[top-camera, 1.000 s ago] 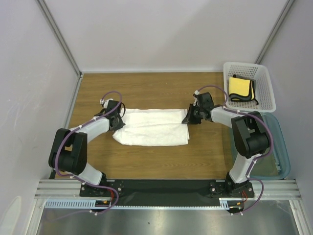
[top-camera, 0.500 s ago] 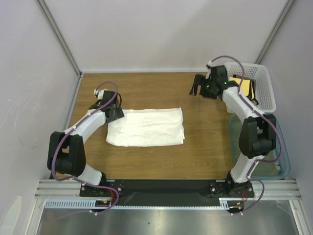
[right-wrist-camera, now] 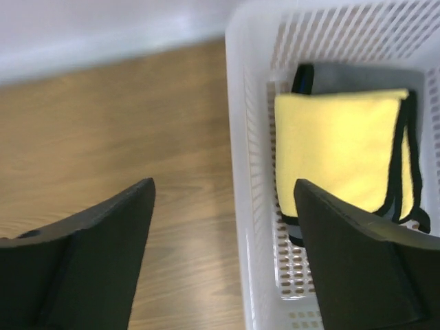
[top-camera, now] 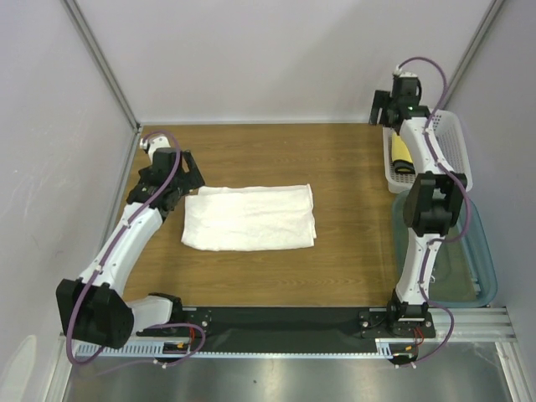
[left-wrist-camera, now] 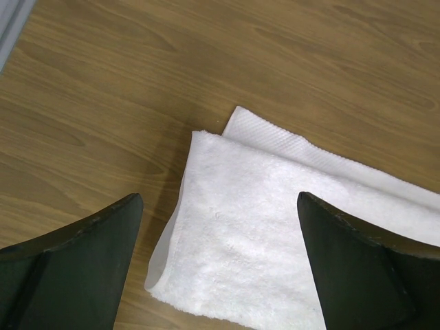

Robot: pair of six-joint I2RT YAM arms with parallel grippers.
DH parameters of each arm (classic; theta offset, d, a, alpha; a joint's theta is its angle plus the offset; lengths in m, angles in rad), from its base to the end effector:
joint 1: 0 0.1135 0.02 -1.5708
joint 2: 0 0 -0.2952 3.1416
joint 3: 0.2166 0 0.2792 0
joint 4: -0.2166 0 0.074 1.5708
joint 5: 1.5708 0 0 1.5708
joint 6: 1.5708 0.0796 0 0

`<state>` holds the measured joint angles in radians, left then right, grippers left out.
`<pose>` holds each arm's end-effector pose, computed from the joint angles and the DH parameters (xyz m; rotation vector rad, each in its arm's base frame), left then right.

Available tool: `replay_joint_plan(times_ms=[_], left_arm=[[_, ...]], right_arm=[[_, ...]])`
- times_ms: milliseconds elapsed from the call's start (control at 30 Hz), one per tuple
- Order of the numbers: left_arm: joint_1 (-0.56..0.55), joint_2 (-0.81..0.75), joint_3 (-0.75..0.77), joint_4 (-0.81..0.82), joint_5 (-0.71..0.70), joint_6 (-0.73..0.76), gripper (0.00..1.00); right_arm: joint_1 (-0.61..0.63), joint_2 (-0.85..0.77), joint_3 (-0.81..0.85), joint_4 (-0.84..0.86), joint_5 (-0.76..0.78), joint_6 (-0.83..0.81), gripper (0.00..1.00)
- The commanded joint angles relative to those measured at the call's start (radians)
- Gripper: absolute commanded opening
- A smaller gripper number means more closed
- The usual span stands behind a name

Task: Fold and stack the towels
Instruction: Neatly place the folded towel into the bin

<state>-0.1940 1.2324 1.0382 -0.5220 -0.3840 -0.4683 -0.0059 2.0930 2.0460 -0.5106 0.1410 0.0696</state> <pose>0.3125 -0.0310 0.3012 -0.4977 2.1701 0.0794 0.5720 -0.0146 0.3356 0.1632 2.1180 -0.1123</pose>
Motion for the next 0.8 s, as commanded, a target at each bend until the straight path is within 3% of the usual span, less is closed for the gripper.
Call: replay_joint_plan(times_ms=[0, 167, 267, 433, 467, 667, 767], left_arm=[[0.002, -0.053, -0.018, 0.033, 0.027, 0.03, 1.0], [0.002, -0.06, -0.018, 0.027, 0.028, 0.033, 1.0], [0.002, -0.06, -0.018, 0.028, 0.037, 0.033, 1.0], [0.002, -0.063, -0.026, 0.036, 0.048, 0.028, 1.0], [0.002, -0.067, -0.026, 0.036, 0.048, 0.028, 1.0], [0.002, -0.073, -0.027, 0.039, 0.048, 0.026, 1.0], [0.004, -0.07, -0.03, 0.047, 0.059, 0.028, 1.0]], right_arm=[[0.014, 0.084, 0.017, -0.072, 0.075, -0.091, 0.84], [0.014, 0.111, -0.023, -0.062, 0.121, -0.102, 0.77], [0.014, 0.102, -0.073, -0.034, 0.137, -0.102, 0.67], [0.014, 0.117, -0.081, -0.037, 0.123, -0.088, 0.41], [0.014, 0.116, -0.083, -0.04, 0.117, -0.083, 0.3], [0.067, 0.107, -0.083, -0.037, 0.048, -0.106, 0.0], [0.11, 0.088, -0.105, -0.019, -0.007, -0.132, 0.0]])
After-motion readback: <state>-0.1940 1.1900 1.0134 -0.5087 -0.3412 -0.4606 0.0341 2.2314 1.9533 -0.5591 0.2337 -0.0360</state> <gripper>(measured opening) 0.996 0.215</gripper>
